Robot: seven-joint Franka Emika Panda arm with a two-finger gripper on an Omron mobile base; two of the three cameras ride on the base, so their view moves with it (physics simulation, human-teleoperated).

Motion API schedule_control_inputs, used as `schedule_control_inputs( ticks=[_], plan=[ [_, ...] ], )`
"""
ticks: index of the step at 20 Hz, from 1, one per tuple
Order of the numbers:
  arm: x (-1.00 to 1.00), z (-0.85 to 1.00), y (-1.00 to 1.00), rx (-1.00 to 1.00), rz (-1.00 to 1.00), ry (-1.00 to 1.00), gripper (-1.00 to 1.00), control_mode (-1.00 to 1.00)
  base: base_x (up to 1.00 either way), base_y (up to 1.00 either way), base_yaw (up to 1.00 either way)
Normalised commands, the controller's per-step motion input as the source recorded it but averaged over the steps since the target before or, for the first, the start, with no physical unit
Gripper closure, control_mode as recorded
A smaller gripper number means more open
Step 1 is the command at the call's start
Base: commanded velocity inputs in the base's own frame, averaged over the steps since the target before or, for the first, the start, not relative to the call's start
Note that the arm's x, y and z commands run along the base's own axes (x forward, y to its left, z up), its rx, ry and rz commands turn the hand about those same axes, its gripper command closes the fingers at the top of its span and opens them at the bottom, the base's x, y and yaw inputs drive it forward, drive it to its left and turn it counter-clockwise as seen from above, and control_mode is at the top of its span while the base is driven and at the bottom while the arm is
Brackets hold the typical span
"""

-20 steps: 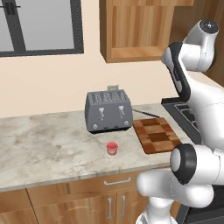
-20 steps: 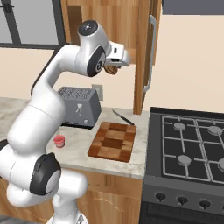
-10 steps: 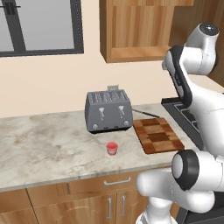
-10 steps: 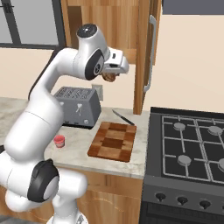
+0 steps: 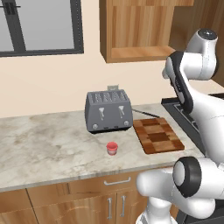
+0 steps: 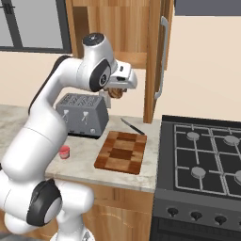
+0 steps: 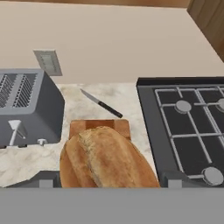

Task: Pick the bread, place it on the cutting board, pick the jam, place it on the counter, and close the cabinet.

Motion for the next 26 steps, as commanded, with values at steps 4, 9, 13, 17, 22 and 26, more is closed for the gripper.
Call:
schedule_control_inputs(
  ticks=[4,9,13,17,22,26],
  plan=[
    [-0.13,-0.34,0.01,0.01,0.00,0.07,1.00,-1.00,0.00,0.00,0.00],
    [-0.10,-0.37,0.01,0.03,0.00,0.07,1.00,-1.00,0.00,0.00,0.00],
    [-0.14,-0.42,0.04,0.02,0.00,0.04,1.00,-1.00,0.00,0.00,0.00],
    [-0.11,-0.48,0.07,0.00,0.00,0.03,1.00,-1.00,0.00,0.00,0.00],
    [-0.11,-0.45,0.04,0.00,0.00,0.00,1.00,-1.00,0.00,0.00,0.00],
    [-0.06,-0.46,0.01,0.00,0.00,0.00,1.00,-1.00,0.00,0.00,0.00]
  ],
)
